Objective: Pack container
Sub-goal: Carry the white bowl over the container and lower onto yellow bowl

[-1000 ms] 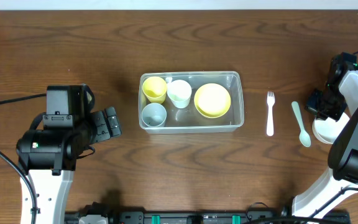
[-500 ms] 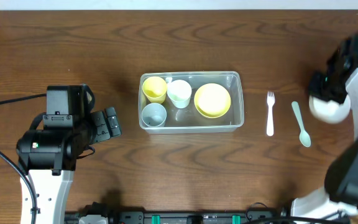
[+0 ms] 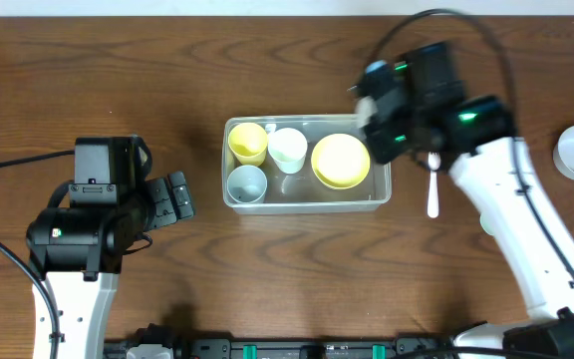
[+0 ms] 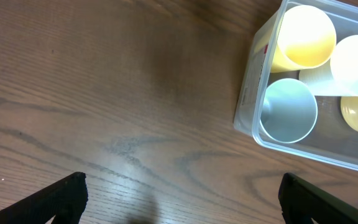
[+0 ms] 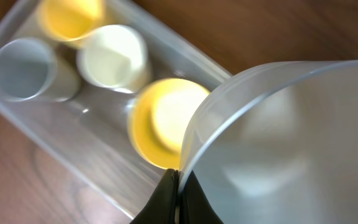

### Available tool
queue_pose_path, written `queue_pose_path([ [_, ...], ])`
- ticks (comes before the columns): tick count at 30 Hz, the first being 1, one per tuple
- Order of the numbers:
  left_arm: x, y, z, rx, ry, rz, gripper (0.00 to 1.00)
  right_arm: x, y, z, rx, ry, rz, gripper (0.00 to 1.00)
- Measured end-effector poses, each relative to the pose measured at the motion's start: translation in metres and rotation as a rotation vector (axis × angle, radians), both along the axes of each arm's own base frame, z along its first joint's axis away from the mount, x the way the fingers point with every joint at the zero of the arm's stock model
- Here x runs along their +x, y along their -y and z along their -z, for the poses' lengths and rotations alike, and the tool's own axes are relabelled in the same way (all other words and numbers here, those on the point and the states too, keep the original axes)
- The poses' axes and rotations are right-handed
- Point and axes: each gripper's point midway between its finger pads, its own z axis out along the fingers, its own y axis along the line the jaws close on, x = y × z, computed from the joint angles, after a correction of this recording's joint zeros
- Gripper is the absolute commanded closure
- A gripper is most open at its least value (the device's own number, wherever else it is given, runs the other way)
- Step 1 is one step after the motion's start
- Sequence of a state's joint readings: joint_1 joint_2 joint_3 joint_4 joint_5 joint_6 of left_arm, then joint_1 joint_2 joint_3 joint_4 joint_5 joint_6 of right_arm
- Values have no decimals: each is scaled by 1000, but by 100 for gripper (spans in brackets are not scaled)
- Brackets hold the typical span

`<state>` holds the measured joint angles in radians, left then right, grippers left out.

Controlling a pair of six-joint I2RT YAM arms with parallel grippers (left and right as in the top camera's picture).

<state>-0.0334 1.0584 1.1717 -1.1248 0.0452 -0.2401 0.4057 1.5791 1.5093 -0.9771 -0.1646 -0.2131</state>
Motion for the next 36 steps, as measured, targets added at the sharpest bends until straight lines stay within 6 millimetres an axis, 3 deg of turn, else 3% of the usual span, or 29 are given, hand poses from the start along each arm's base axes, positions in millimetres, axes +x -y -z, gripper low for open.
queue_pose_path([
  [3,0,0,0,0,0,0,2,-7,-26,14,-28,-13,-82,99],
  [6,0,0,0,0,0,0,2,-9,-38,32,-59,-46,-117,99],
  [11,0,0,0,0,0,0,2,-6,-40,69,-111,-125,-127,99],
  [15,0,0,0,0,0,0,2,-5,-40,87,-136,-164,-126,98],
  [16,0,0,0,0,0,0,2,-5,-40,89,-138,-169,-126,96],
  [18,0,0,0,0,0,0,2,-5,-39,90,-141,-172,-122,70],
  [21,0,0,0,0,0,0,2,-5,-39,90,-146,-167,-130,61],
  [30,0,0,0,0,0,0,2,-3,-38,90,-154,-159,-128,61],
  [36,0,0,0,0,0,0,2,16,-17,88,-209,-112,46,57],
])
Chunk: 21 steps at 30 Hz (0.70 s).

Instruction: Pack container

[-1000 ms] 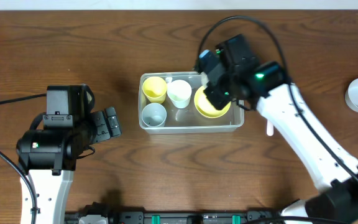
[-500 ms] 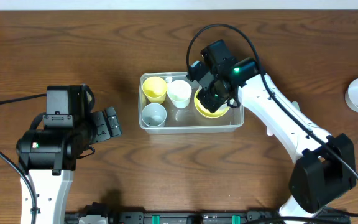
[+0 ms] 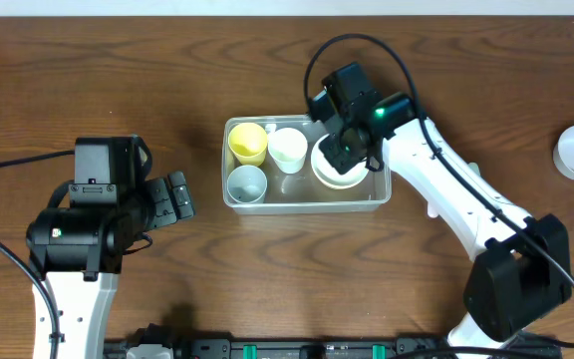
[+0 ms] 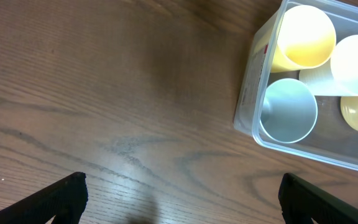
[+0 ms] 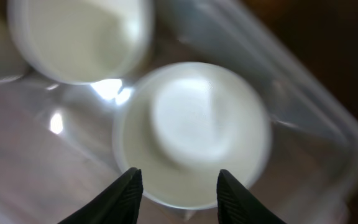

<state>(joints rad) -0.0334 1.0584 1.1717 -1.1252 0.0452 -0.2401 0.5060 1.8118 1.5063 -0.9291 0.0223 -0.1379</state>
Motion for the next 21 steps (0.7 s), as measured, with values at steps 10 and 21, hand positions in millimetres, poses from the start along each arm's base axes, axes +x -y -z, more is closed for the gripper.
queue_pose_path([
  [10,0,0,0,0,0,0,2,62,180,-123,113,324,683,30],
  [21,0,0,0,0,0,0,2,22,410,-107,58,331,1250,31],
])
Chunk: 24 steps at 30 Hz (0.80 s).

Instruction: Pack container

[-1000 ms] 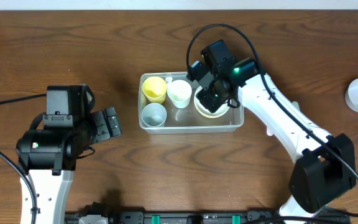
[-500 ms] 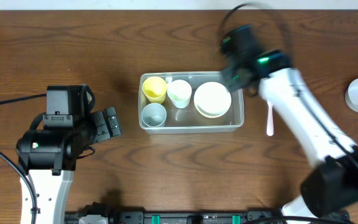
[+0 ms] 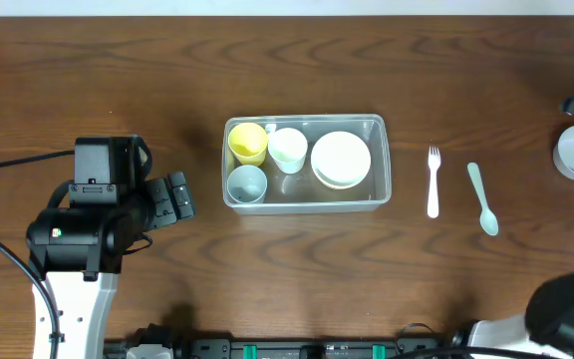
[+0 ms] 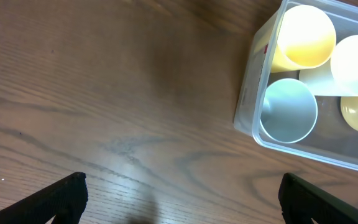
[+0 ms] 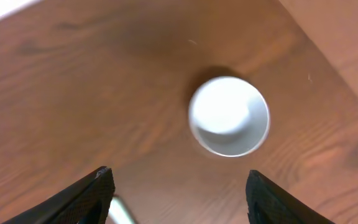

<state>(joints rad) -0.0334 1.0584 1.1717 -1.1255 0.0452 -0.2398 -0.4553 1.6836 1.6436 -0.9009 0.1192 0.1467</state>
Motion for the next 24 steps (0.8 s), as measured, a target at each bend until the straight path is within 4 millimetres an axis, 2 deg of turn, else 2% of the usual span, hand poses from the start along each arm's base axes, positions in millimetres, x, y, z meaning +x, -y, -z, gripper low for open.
queue_pose_path([
  [4,0,0,0,-1,0,0,2,-6,32,51,85,-83,62,31],
  [7,0,0,0,0,0,0,2,-3,43,85,130,-131,76,30],
  [14,0,0,0,0,0,0,2,8,48,151,188,-219,51,30],
  [19,0,0,0,0,0,0,2,10,46,187,230,-264,35,32],
  [21,0,0,0,0,0,0,2,9,44,199,243,-285,28,34],
  [24,0,0,0,0,0,0,2,9,44,205,247,-295,18,52],
])
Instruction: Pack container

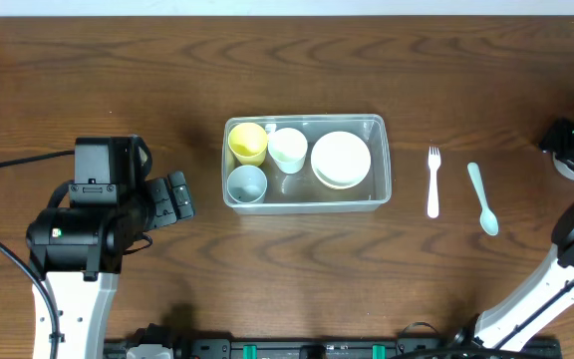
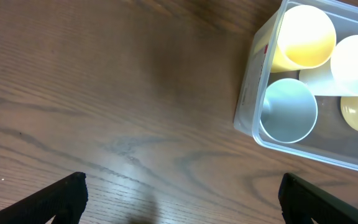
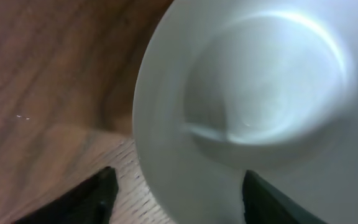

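The clear container (image 1: 305, 198) sits mid-table, holding a yellow cup (image 1: 247, 142), a white cup (image 1: 287, 148), a pale blue cup (image 1: 246, 183) and a white bowl (image 1: 340, 157) nested on a yellow one. At the far right edge my right gripper (image 3: 176, 196) is open, low over a pale bowl (image 3: 260, 112), its fingers straddling the near rim; in the overhead view the arm covers most of that bowl. My left gripper (image 2: 179, 199) is open over bare wood left of the container (image 2: 253, 124).
A white fork (image 1: 432, 181) and a pale green spoon (image 1: 482, 198) lie on the table between the container and the right arm. The table's right edge is close behind the bowl.
My right gripper has dropped from well above the pale bowl at the right edge to just over it, fingers now astride its rim. The left arm has not moved.
My right gripper carried a pale bowl toward the container. Then it was open over that bowl, set in the yellow one. Then it stood high over the other bowl at the right edge, and now sits around its rim. The left arm stayed still.
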### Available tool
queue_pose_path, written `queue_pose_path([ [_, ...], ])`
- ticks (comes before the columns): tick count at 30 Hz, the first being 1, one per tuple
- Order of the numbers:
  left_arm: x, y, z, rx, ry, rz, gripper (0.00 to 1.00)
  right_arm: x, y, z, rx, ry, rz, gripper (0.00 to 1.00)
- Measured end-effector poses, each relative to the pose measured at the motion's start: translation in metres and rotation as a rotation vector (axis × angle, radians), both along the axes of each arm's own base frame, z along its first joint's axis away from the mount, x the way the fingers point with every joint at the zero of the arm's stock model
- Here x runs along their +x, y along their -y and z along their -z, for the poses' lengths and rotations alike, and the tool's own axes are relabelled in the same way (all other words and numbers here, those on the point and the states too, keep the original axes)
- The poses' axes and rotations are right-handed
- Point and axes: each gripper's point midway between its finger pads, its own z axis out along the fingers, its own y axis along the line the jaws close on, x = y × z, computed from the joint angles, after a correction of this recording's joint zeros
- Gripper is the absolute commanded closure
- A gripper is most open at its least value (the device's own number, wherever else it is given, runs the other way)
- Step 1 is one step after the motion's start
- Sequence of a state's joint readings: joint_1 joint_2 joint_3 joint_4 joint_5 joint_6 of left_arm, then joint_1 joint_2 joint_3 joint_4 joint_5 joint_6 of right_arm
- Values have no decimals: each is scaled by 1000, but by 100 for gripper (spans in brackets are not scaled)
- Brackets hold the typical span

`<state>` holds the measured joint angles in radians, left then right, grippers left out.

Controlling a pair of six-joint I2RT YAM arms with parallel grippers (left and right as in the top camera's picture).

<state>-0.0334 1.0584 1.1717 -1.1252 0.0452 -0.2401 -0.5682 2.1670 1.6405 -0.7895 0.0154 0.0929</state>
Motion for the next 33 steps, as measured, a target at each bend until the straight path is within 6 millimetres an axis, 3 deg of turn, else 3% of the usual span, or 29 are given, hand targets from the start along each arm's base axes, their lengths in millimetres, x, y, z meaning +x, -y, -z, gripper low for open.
queue_pose_path([
  [5,0,0,0,0,0,0,2,3,2,-1,-9,13,-8,77],
  [8,0,0,0,0,0,0,2,4,2,-1,-9,14,-8,87],
  [14,0,0,0,0,0,0,2,5,0,-1,-2,19,-14,99],
  [22,0,0,0,0,0,0,2,5,-12,-13,17,24,-43,99],
  [25,0,0,0,0,0,0,2,14,-31,-33,32,63,-93,99],
  [27,0,0,0,0,0,0,2,24,-51,-60,26,117,-148,99],
  [30,0,0,0,0,0,0,2,41,-90,-115,-14,231,-259,99],
  [31,0,0,0,0,0,0,2,46,-113,-142,-34,289,-322,99],
  [33,0,0,0,0,0,0,2,50,-149,-179,-61,366,-417,99],
])
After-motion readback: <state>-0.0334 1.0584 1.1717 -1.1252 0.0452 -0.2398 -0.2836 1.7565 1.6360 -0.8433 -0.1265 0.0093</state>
